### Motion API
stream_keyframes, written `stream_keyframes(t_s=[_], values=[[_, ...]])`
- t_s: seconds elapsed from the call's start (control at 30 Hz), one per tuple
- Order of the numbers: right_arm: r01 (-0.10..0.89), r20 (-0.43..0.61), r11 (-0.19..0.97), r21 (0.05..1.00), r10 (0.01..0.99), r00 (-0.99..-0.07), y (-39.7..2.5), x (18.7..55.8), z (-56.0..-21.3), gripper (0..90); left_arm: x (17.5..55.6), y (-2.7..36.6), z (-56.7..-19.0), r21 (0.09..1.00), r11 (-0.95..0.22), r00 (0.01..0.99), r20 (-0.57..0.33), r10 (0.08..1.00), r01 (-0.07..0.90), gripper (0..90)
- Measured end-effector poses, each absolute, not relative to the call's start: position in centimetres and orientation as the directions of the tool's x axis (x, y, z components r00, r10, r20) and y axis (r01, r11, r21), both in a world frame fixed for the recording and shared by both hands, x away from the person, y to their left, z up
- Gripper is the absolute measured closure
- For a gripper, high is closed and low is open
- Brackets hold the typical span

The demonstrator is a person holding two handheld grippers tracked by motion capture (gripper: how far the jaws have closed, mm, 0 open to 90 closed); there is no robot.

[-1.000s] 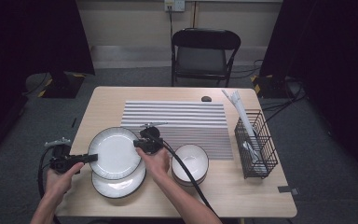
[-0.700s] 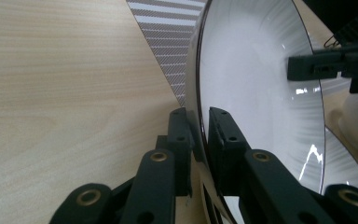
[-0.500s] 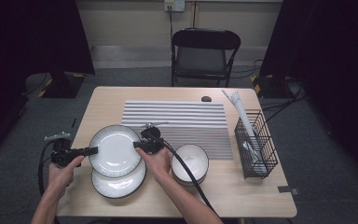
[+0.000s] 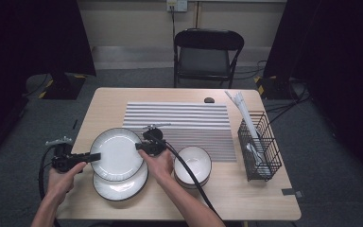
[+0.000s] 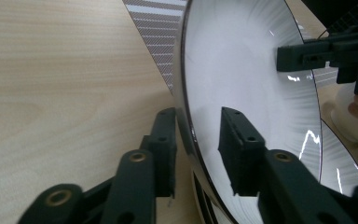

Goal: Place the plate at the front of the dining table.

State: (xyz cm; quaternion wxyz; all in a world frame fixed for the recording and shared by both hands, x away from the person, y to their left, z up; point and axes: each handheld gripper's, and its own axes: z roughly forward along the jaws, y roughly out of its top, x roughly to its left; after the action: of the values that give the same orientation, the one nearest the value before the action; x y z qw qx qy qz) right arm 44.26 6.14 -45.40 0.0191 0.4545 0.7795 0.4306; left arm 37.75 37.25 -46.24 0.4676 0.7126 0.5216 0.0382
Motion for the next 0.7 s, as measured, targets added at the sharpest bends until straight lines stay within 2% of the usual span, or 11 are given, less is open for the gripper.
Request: stream_keyframes(t_s=[0.13,0.23,0.27,0.57,0.7], values=[[0.687,0.358,0.215,0.695,0.724,-0.589,6.15,44.24,-45.41,79.8,37.25,37.35,-46.46,0.694,-0.021,0.445,-0.437,0.782,0.72,63.0],[0.686,0.357,0.214,0.695,0.726,-0.588,6.16,44.21,-45.4,79.8,37.28,37.26,-46.87,0.692,-0.018,0.444,-0.443,0.779,0.722,73.5],[0.685,0.355,0.215,0.696,0.726,-0.588,6.18,44.19,-45.39,79.7,37.32,37.29,-46.9,0.692,-0.01,0.441,-0.45,0.776,0.722,74.2],[0.662,0.333,0.244,0.708,0.712,-0.618,6.11,44.29,-45.45,78.1,37.73,37.36,-46.81,0.706,-0.002,0.444,-0.444,0.778,0.708,75.9],[0.664,0.339,0.243,0.707,0.707,-0.62,6.4,44.3,-45.7,72.5,37.85,37.34,-46.85,0.71,0.0,0.448,-0.444,0.776,0.704,76.3]])
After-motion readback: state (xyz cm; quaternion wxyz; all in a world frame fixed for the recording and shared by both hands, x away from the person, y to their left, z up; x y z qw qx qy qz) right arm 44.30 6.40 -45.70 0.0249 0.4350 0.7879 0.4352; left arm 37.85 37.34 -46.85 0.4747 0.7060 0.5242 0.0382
